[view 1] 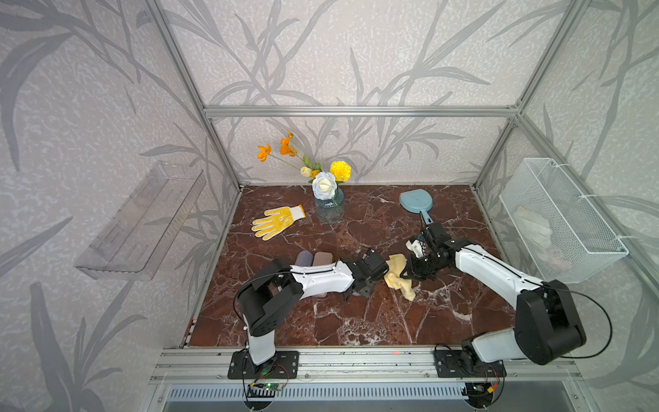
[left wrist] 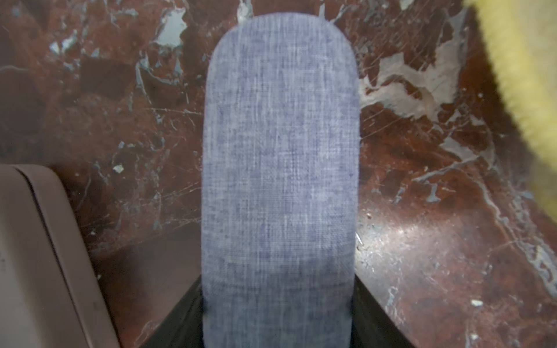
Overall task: Wipe the eyeglass case
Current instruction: Wipe the dirt from the eyeglass case, then place the eyeglass case at the center of the board, then place the cleaning item at the center of the board.
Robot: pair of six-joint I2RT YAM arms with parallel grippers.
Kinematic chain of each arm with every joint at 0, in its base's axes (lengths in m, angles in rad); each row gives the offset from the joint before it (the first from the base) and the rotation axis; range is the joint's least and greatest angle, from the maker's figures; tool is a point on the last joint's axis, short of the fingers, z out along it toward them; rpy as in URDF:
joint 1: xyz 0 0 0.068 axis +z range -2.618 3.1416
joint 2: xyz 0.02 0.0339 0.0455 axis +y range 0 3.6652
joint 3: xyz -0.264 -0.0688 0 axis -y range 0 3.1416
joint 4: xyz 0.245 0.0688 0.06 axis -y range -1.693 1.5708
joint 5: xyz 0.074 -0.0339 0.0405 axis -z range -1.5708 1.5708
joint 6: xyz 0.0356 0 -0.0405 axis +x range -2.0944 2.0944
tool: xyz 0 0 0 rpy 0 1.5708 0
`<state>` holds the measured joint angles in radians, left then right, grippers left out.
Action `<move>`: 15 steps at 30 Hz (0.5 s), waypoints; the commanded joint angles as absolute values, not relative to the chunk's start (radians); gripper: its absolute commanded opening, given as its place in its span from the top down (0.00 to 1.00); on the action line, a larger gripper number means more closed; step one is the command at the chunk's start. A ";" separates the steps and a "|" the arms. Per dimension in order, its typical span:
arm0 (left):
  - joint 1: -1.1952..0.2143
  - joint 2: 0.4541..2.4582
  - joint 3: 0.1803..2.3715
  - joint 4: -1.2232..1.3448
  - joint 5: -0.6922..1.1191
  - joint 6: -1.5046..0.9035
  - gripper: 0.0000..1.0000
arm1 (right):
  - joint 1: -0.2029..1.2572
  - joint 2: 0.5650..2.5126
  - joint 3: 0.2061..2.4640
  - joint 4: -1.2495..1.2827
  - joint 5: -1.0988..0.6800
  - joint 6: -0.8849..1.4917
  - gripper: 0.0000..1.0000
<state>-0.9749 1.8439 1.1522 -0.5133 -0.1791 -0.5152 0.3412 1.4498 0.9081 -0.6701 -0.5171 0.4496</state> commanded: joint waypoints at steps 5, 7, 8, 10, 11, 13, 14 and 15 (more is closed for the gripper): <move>-0.981 1.837 1.163 -0.691 -0.098 -0.624 0.20 | 0.347 1.495 0.935 -0.652 -0.488 0.445 1.00; -0.982 1.799 1.160 -0.674 -0.091 -0.616 0.15 | 0.347 1.499 0.953 -0.681 -0.423 0.419 1.00; -0.981 1.784 1.160 -0.667 -0.089 -0.613 0.14 | 0.349 1.498 0.958 -0.694 -0.390 0.411 0.99; -0.982 1.756 1.154 -0.647 -0.079 -0.608 0.13 | 0.348 1.507 0.968 -0.733 -0.297 0.392 0.89; -0.982 1.744 1.148 -0.637 -0.073 -0.607 0.12 | 0.349 1.516 0.973 -0.747 -0.260 0.378 0.84; -0.983 1.718 1.138 -0.607 -0.062 -0.605 0.12 | 0.354 1.543 0.981 -0.775 -0.180 0.354 0.75; -0.982 1.710 1.134 -0.596 -0.055 -0.603 0.12 | 0.358 1.553 0.982 -0.781 -0.140 0.349 0.71; -0.982 1.698 1.133 -0.587 -0.049 -0.602 0.12 | 0.364 1.568 0.983 -0.783 -0.108 0.344 0.66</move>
<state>-0.9806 1.7428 1.1522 -0.6106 -0.0750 -0.6003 0.3527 1.5330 0.9665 -0.7185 -0.2657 0.3885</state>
